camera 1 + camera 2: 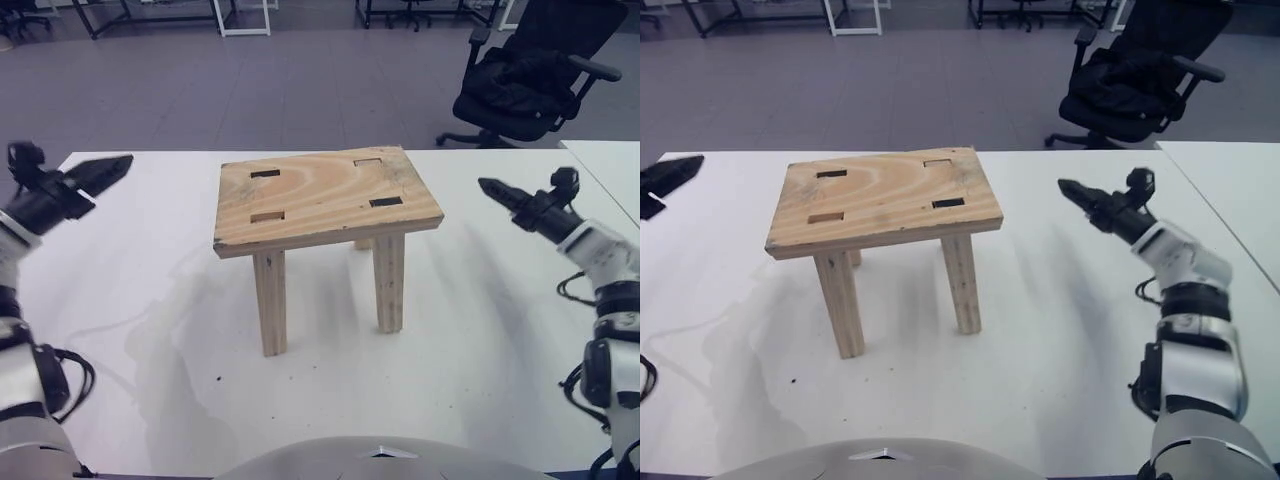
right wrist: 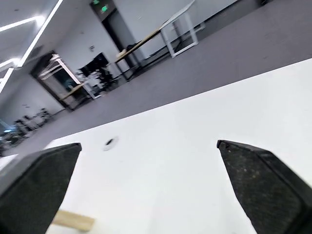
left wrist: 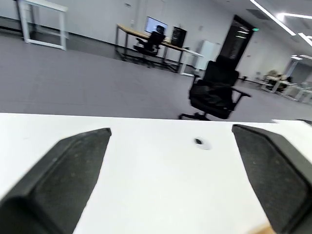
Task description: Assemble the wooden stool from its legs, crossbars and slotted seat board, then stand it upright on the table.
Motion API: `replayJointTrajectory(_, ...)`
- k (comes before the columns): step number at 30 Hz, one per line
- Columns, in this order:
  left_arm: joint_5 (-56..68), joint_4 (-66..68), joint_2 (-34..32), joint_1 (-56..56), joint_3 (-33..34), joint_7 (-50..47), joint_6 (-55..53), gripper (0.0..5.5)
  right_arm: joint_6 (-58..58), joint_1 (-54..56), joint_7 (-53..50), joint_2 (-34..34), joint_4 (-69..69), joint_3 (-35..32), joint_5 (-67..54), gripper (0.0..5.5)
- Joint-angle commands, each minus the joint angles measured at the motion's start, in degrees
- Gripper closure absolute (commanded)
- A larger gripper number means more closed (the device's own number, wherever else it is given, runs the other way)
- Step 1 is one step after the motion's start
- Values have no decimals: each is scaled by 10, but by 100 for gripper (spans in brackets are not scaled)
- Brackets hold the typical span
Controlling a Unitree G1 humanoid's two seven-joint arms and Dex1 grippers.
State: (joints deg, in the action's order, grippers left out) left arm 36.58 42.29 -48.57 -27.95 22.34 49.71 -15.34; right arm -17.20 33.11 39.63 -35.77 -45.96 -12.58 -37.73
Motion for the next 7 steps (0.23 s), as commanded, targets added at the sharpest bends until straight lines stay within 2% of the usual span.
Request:
replayJointTrajectory(1,-103,-77,156,163,34,-206,220,93,222,-46,-115,68,18,26,140,31)
replayJointTrajectory(7,-148,-130,195,168,12,-259,249,93,285,-33,-155,108,3,16,192,31)
